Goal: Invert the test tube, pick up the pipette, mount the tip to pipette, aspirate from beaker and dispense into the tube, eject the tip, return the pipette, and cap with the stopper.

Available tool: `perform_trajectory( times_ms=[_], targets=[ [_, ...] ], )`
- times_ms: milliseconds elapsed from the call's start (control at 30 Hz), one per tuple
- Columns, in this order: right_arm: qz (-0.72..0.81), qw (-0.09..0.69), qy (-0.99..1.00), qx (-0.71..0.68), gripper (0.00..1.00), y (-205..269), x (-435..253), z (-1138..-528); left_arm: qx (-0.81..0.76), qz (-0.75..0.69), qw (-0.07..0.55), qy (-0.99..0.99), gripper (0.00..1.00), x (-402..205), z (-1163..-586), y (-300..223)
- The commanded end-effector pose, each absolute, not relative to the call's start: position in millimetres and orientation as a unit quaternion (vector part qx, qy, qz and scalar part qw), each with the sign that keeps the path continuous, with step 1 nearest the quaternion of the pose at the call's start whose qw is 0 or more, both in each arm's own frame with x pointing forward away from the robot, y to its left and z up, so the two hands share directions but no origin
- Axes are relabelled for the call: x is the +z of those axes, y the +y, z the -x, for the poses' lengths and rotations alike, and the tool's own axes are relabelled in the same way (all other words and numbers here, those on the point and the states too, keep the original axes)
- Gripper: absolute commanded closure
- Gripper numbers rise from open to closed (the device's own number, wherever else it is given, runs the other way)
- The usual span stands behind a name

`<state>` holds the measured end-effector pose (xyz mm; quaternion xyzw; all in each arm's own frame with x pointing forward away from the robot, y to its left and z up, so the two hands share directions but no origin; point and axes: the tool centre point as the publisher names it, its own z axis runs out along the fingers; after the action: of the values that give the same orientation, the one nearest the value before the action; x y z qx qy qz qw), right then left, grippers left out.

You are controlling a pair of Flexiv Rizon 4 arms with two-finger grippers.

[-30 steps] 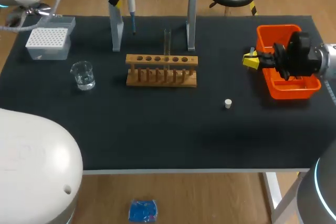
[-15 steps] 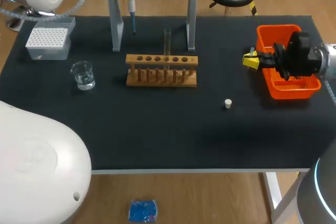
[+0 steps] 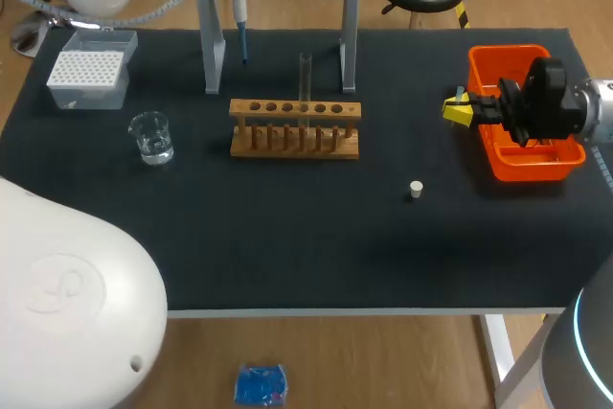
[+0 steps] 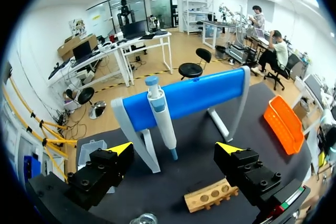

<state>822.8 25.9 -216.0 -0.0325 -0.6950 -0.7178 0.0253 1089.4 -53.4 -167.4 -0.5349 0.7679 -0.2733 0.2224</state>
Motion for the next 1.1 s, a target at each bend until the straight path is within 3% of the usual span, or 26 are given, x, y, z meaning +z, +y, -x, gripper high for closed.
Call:
perform_trajectory(
  times_ms=[33, 1100],
  targets=[
    [0.032, 0.026, -0.695, -0.718, 1.0, 25.2, -216.2, -822.6, -0.269, 0.548, 0.23, 0.757, 0.0, -171.7, -1097.0, -60.5],
    [0.032, 0.026, -0.695, -0.718, 1.0, 25.2, -216.2, -822.6, -0.317, 0.592, 0.313, 0.672, 0.0, -183.3, -1121.2, -75.8]
  ],
)
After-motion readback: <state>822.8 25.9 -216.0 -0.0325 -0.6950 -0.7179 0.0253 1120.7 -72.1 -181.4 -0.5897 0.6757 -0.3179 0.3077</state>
